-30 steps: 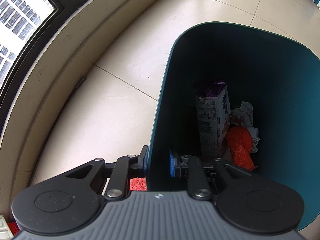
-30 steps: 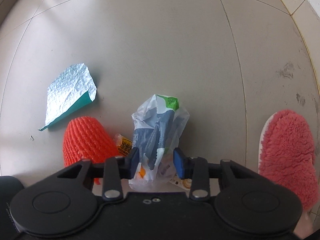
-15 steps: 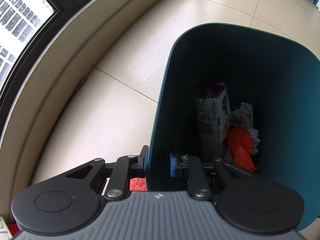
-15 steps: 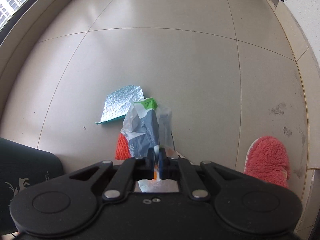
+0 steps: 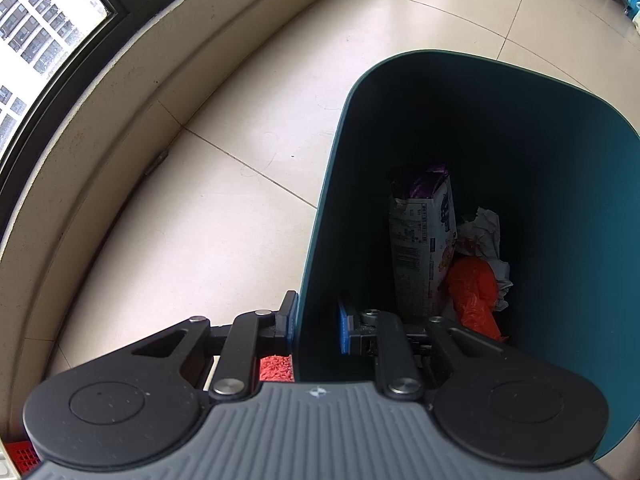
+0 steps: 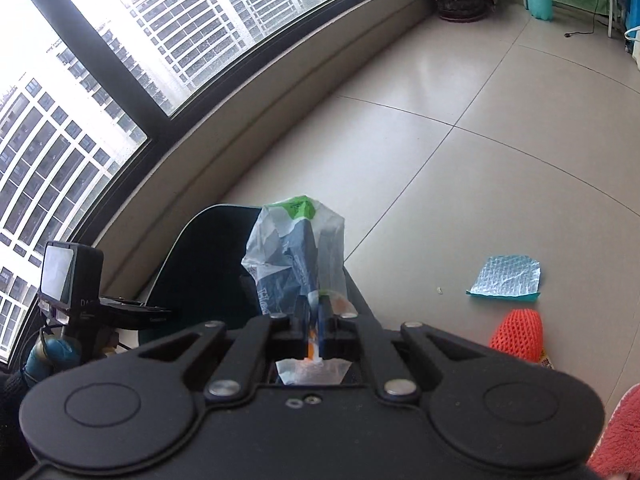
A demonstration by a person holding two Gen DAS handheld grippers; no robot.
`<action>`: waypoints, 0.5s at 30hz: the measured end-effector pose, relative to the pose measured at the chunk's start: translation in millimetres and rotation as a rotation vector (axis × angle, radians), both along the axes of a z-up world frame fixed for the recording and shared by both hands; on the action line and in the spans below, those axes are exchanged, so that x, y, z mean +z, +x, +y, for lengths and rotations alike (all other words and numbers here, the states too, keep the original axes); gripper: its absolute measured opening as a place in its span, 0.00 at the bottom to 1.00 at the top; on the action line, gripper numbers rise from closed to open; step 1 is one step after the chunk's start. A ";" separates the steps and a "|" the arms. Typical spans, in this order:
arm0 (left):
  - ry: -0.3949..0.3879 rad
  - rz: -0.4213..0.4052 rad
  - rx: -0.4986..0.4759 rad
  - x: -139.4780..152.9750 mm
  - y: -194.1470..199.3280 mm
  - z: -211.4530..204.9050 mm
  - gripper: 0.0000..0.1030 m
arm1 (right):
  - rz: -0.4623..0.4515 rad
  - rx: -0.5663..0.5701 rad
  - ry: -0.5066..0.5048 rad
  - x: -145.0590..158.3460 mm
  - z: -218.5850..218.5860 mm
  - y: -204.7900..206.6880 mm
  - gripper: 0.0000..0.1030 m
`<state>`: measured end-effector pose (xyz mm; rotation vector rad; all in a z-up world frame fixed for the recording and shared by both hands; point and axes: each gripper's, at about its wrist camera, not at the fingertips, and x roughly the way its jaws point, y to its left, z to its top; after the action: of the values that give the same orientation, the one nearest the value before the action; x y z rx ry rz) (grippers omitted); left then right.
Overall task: Collect trash
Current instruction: 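Carry the white-and-blue plastic bag into the bin and open the right gripper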
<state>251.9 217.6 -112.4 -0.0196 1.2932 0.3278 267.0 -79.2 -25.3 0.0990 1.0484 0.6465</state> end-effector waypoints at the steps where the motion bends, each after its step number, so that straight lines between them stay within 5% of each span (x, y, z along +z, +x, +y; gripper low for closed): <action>1: -0.005 -0.003 -0.001 1.3 -0.4 1.1 0.19 | -0.005 0.029 -0.013 -1.6 12.6 -2.1 0.03; 15: -0.042 -0.025 -0.006 5.6 -3.6 9.0 0.19 | -0.025 0.172 -0.247 -58.7 122.7 -2.8 0.03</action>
<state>248.2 226.6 -106.7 -0.0548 1.2754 0.2946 264.2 43.4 -84.0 -0.2158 1.1129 0.6663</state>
